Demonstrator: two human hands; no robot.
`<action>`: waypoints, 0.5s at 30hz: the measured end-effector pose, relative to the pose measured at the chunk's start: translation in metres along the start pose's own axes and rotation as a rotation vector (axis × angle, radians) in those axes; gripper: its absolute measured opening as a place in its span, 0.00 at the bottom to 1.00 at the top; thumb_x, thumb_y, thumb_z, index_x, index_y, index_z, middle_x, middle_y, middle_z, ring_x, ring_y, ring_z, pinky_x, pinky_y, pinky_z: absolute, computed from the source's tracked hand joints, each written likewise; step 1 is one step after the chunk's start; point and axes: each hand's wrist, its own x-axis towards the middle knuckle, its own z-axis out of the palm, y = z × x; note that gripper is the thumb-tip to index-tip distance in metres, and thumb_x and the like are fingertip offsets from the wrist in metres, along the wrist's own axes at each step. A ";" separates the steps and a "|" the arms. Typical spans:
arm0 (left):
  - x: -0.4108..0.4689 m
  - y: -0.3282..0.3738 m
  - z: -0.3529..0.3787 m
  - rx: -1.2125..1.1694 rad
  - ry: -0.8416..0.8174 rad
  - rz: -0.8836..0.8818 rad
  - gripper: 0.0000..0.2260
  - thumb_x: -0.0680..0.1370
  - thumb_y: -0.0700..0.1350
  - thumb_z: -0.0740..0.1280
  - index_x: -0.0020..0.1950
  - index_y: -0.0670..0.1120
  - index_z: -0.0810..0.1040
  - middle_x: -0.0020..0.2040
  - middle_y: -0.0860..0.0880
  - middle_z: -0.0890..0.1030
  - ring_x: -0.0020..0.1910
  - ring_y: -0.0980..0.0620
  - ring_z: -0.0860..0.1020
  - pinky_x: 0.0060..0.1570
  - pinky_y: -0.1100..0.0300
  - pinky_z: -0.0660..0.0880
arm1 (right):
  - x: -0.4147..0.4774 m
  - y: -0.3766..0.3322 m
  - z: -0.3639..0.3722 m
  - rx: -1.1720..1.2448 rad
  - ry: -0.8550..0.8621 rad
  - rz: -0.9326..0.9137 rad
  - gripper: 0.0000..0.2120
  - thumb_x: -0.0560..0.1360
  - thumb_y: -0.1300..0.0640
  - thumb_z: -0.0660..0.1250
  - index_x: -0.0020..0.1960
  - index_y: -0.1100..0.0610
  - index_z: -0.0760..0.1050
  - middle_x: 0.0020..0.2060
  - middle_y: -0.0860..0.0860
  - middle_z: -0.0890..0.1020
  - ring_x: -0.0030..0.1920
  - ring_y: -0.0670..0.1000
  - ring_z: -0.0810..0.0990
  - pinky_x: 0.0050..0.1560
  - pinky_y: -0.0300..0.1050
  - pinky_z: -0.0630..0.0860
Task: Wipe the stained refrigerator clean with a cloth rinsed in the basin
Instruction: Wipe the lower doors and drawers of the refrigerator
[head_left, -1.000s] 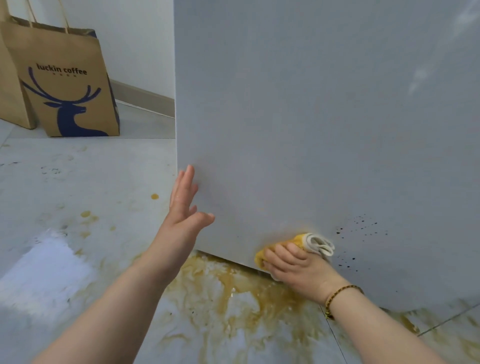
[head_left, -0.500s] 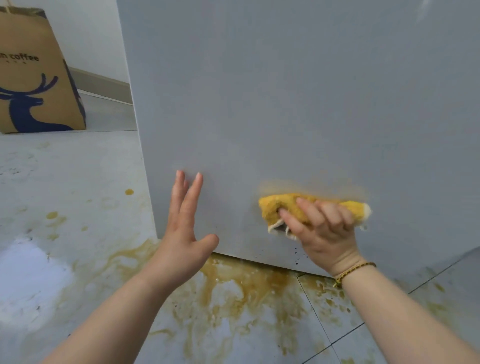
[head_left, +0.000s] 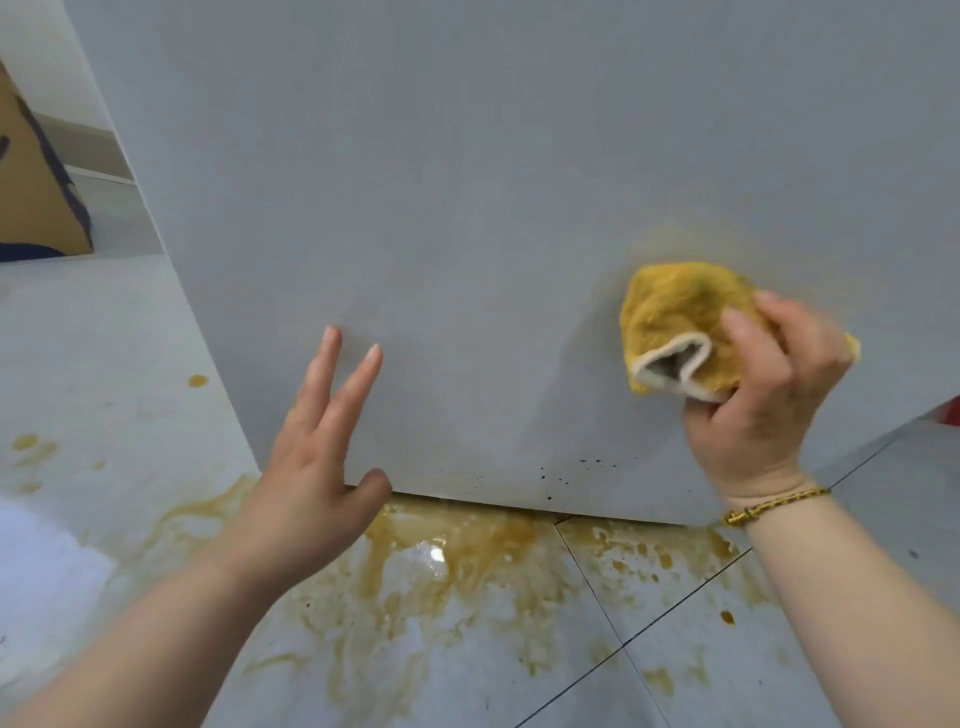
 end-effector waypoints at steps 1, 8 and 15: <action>0.001 -0.001 0.004 0.015 0.004 0.005 0.39 0.65 0.45 0.58 0.67 0.73 0.45 0.61 0.81 0.32 0.63 0.80 0.37 0.63 0.69 0.49 | 0.001 0.004 0.001 -0.028 0.018 0.033 0.09 0.77 0.57 0.60 0.55 0.60 0.67 0.52 0.58 0.68 0.49 0.58 0.68 0.57 0.45 0.61; 0.008 -0.008 0.018 0.161 0.098 0.050 0.40 0.67 0.38 0.68 0.73 0.58 0.53 0.70 0.66 0.35 0.67 0.73 0.37 0.65 0.54 0.55 | -0.078 0.000 0.010 -0.038 -0.219 -0.277 0.06 0.80 0.58 0.53 0.50 0.54 0.68 0.50 0.53 0.70 0.49 0.54 0.69 0.58 0.46 0.58; 0.007 -0.002 0.027 0.387 0.140 0.161 0.31 0.68 0.45 0.60 0.71 0.44 0.60 0.73 0.38 0.54 0.71 0.42 0.52 0.61 0.45 0.58 | -0.115 -0.012 -0.018 0.086 -0.519 -0.187 0.14 0.66 0.64 0.60 0.52 0.55 0.68 0.50 0.54 0.69 0.48 0.54 0.68 0.50 0.47 0.66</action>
